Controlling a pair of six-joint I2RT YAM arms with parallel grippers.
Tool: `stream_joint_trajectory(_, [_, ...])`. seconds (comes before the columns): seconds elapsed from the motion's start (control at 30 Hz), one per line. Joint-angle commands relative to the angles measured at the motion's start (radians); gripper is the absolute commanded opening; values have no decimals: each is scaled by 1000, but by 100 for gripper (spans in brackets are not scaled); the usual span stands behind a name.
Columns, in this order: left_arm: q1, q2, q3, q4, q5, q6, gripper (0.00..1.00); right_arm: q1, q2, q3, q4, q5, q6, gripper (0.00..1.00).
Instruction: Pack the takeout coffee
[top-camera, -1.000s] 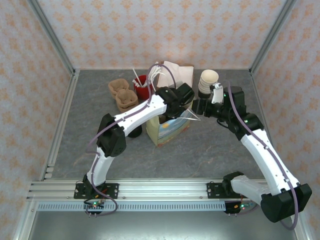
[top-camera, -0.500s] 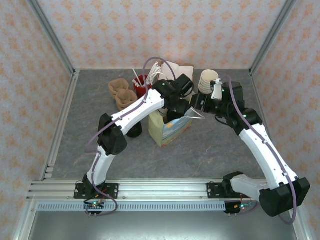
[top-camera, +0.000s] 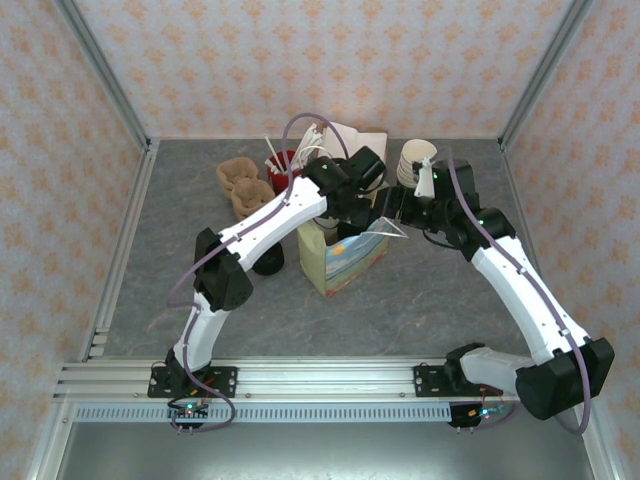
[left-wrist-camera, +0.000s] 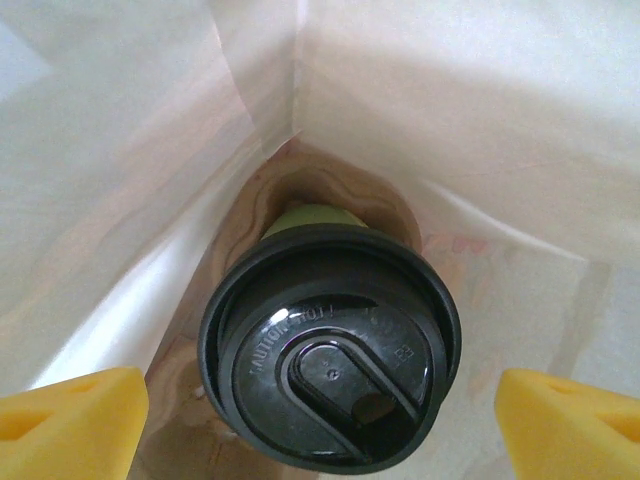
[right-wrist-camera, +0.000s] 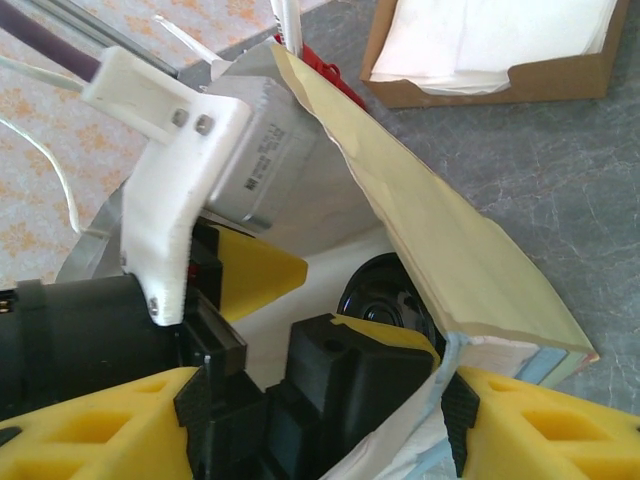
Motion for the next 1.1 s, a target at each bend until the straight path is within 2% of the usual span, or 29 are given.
stream_joint_trajectory(0.0, [3, -73, 20, -38, -20, -24, 90, 7, 4, 34, -21, 42, 12, 63])
stream_joint_trajectory(0.37, [2, -153, 12, -59, -32, -48, 89, 7, 63, 55, -93, 75, -14, 54])
stream_joint_trajectory(0.63, [2, -236, -8, -67, -7, -80, 88, 7, 92, 74, -134, 102, -48, 54])
stream_joint_trajectory(1.07, [3, -381, -114, 14, 61, -129, 85, 5, 121, 91, -192, 153, -62, 54])
